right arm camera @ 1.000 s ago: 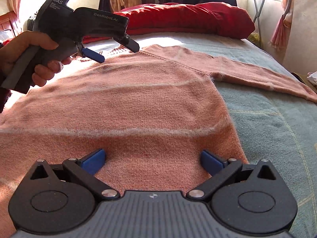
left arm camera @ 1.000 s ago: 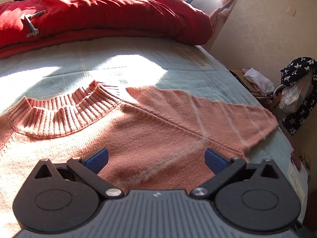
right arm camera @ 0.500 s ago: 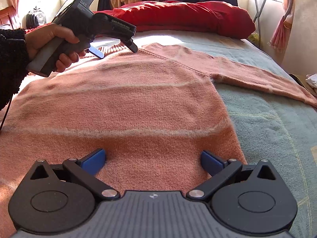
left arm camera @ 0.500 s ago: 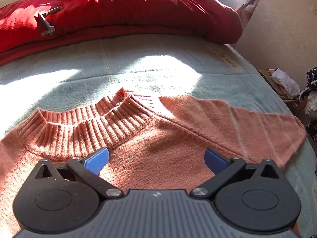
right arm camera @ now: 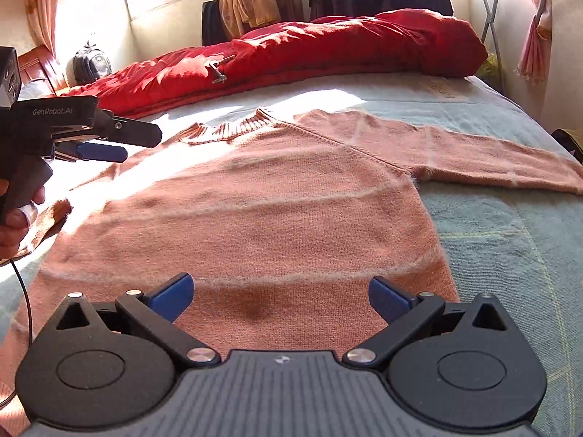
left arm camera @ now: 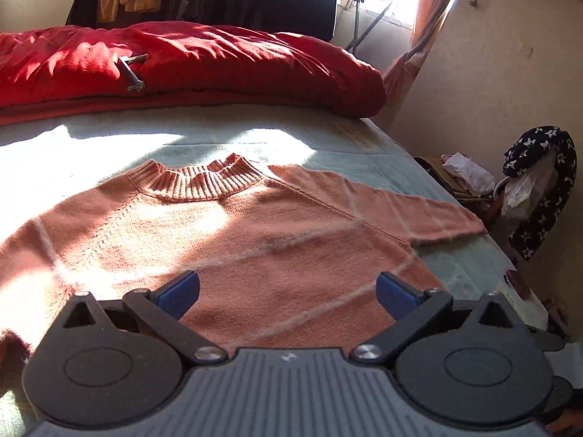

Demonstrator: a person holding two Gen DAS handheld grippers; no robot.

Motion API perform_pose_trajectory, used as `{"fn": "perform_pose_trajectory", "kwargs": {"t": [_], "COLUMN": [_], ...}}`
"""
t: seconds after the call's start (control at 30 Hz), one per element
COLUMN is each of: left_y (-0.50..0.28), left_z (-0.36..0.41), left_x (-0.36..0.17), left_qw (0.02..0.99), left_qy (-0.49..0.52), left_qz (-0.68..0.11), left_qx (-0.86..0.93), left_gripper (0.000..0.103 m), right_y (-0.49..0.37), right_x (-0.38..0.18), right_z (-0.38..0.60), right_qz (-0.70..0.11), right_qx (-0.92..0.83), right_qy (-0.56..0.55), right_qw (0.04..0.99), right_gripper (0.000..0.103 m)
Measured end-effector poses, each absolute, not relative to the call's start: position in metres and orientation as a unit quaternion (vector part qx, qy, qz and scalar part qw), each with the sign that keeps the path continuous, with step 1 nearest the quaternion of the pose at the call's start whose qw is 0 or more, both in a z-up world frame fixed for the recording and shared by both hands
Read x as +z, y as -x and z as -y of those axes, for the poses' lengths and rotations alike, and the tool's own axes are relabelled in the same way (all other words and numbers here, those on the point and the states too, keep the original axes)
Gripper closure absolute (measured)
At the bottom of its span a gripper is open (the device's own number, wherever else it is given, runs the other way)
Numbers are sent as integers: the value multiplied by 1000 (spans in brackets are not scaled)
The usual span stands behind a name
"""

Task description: Fold clothes

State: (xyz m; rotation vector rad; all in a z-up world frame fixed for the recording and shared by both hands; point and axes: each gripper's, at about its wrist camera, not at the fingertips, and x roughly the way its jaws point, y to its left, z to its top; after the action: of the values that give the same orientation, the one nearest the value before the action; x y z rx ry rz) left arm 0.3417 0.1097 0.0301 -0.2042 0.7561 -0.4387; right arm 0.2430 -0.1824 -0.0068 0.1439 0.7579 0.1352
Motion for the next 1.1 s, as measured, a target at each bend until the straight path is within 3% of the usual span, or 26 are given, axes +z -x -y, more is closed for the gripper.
{"fn": "perform_pose_trajectory", "kwargs": {"t": [0.3, 0.47, 0.57, 0.87, 1.1], "left_y": [-268, -247, -262, -321, -368], "left_z": [-265, -343, -365, -392, -386], "left_x": [43, 41, 38, 15, -36], "left_qw": [931, 927, 928, 909, 881], "left_qy": [153, 182, 163, 95, 61], "left_qz": [-332, -314, -316, -403, -470], "left_qx": [-10, 90, 109, 47, 3], "left_gripper": [3, 32, 42, 42, 41], "right_y": [-257, -263, -266, -268, -276], "right_x": [8, 9, 10, 5, -4], "right_z": [150, 149, 150, 162, 166], "right_qz": [-364, -369, -371, -380, -395], "right_qx": [118, 110, 100, 65, 53], "right_qy": [-95, -126, -130, -137, -141], "right_qw": [919, 914, 914, 912, 906], "right_gripper": [0, 0, 0, 0, 0]}}
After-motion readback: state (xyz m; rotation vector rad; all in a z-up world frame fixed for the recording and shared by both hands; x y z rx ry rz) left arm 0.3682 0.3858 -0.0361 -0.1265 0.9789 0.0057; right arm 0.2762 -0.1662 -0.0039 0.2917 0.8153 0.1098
